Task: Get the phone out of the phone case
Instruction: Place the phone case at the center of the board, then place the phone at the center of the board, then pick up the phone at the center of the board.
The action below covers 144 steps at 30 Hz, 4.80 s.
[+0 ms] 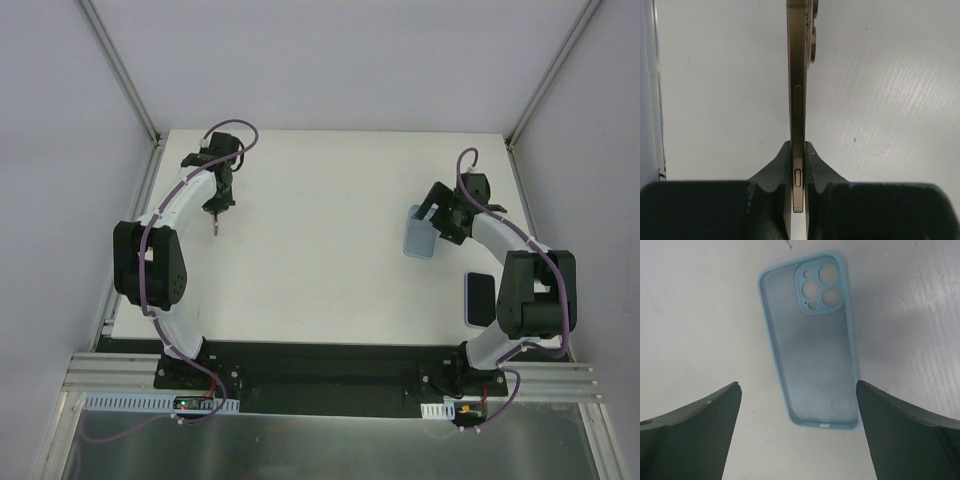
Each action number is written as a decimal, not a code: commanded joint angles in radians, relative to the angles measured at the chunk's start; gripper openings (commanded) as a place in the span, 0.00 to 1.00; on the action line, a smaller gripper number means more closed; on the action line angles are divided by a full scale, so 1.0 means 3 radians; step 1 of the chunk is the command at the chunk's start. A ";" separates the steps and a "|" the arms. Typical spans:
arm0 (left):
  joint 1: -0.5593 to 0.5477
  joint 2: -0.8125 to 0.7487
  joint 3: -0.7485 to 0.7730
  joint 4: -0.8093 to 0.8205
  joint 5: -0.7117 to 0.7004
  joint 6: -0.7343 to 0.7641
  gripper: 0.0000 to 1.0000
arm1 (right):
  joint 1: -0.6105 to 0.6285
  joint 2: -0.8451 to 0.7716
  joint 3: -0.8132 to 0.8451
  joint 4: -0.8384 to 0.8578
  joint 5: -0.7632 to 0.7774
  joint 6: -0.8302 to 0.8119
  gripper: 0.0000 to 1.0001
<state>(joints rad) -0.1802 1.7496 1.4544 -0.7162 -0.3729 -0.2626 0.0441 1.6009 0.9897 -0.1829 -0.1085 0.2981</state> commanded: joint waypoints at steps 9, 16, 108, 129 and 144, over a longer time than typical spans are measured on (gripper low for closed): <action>0.0038 0.0416 0.0311 -0.0118 -0.0648 0.0272 0.00 | -0.0019 -0.0703 0.0010 -0.0525 0.0305 -0.0124 0.96; 0.0028 0.0866 0.0659 -0.0312 -0.1231 0.0150 0.00 | 0.0012 -0.1301 -0.0323 -0.0750 0.0300 -0.0135 0.96; -0.1286 -0.1000 -0.0849 0.0393 0.1637 -0.0439 0.94 | -0.1246 -0.0494 -0.0538 -0.1385 0.0455 -0.0590 0.96; -0.1286 -0.0954 -0.0808 0.0403 0.1718 -0.0377 0.94 | -0.0822 -0.0407 -0.0605 -0.1686 0.0873 -0.0033 0.96; -0.1266 -0.1225 -0.0855 0.0332 0.1540 -0.0342 0.95 | -0.0556 -0.0462 -0.0656 -0.1399 0.0648 -0.0017 0.45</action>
<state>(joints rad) -0.5632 1.4570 1.1954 -0.6079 0.1219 -0.3923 -0.1555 1.4940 0.8051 -0.6266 0.0948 0.2863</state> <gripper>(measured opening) 0.948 0.743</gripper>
